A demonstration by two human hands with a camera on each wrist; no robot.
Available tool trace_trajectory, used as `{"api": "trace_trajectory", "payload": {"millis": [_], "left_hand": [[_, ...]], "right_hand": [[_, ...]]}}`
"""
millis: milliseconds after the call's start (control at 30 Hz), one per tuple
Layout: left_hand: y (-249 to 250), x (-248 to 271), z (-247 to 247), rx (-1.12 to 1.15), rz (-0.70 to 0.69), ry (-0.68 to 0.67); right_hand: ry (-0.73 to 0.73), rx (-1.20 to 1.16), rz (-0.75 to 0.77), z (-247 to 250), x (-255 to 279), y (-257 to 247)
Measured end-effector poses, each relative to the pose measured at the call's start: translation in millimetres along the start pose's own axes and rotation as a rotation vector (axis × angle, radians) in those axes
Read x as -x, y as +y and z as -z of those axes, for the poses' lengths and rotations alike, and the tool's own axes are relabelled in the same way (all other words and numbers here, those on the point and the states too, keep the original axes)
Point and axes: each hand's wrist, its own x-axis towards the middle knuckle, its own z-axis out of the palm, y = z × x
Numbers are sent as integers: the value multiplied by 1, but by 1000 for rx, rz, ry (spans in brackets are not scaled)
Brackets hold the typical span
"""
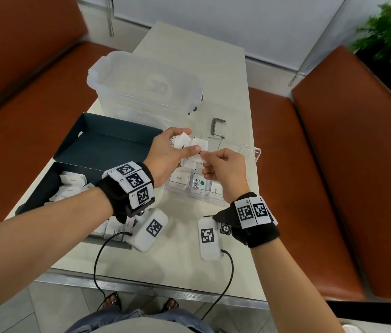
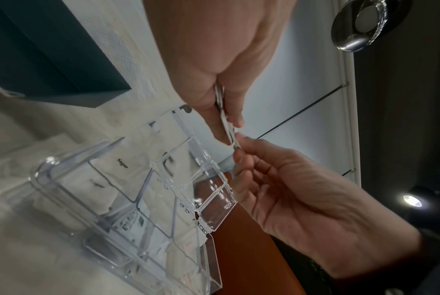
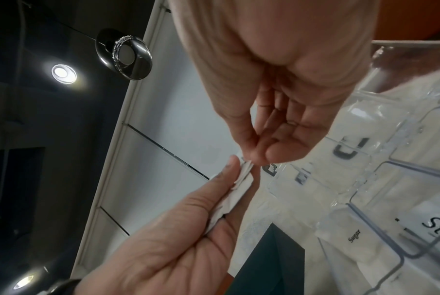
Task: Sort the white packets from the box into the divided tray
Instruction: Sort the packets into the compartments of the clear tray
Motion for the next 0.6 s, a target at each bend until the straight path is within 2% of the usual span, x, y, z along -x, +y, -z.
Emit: {"api": "trace_trajectory", "payload": {"millis": [100,267,367,500,600], "left_hand": [[-1,-1,1,-33,-1,-7],[1,-4,-3,-164,-59,-65],[1,-5,-7,-173,-47,-86],[1,-4,-8,19,28,-129],[-1,-4,-4,51,50,-126]], "right_hand": [[-17,153,45,4,-5,-3],[-84,350,256,15,-15,-17],[-107,381,257,24,-22,-21],[-37,349,214,51,-38,-20],[-7,471,177,70,-50,-7]]}}
